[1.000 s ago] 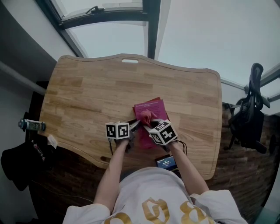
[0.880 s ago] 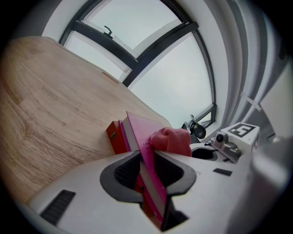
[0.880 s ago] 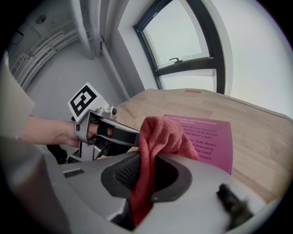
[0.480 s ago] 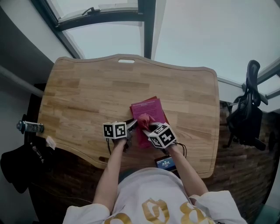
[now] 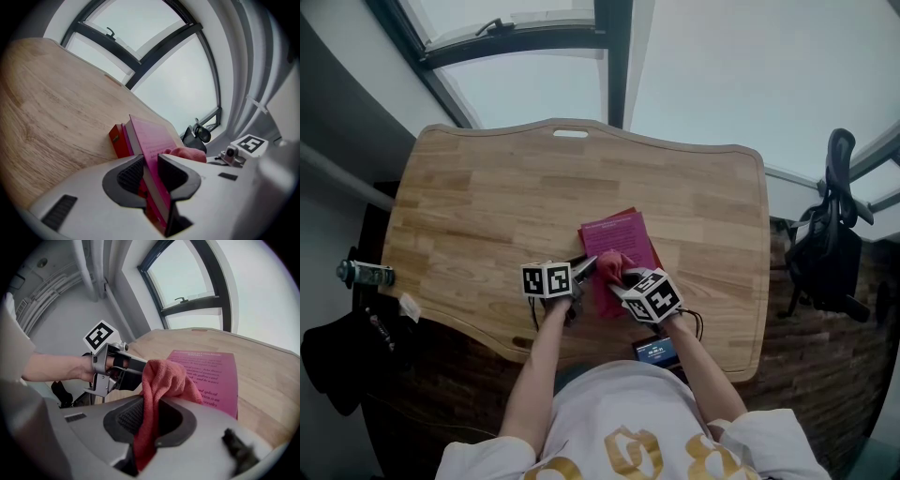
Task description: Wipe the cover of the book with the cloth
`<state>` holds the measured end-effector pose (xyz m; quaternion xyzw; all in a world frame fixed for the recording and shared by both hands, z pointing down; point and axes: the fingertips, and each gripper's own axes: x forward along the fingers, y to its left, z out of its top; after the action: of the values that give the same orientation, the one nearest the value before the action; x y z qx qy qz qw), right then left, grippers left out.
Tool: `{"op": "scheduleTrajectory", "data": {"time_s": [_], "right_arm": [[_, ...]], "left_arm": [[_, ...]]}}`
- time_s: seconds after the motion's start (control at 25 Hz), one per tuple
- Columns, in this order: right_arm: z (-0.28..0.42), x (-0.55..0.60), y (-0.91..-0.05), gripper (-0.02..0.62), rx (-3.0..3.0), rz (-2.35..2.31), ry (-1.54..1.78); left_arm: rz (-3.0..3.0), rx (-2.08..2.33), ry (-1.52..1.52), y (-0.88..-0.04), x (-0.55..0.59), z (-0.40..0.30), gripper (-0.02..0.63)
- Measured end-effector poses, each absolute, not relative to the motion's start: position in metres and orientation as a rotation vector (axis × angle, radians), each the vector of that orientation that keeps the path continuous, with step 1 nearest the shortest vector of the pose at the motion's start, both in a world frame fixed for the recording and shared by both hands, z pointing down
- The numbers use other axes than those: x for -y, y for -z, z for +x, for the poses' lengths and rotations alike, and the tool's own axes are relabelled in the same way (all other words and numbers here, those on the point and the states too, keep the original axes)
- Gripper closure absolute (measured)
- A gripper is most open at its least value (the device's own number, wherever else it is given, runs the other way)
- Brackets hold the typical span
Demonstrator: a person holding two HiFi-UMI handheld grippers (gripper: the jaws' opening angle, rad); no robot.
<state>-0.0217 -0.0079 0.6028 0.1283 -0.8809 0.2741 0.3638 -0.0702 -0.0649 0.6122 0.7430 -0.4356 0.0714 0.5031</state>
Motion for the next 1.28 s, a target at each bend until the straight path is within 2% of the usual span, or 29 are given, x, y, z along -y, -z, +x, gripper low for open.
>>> {"op": "scheduleTrajectory", "data": {"time_s": [1.28], "right_arm": [[0.014,0.031,-0.604,0.526,2.239,0.376,-0.743]], "left_arm": [[1.808,1.053,-0.215,-0.612,0.064,-0.069,0.506]]}}
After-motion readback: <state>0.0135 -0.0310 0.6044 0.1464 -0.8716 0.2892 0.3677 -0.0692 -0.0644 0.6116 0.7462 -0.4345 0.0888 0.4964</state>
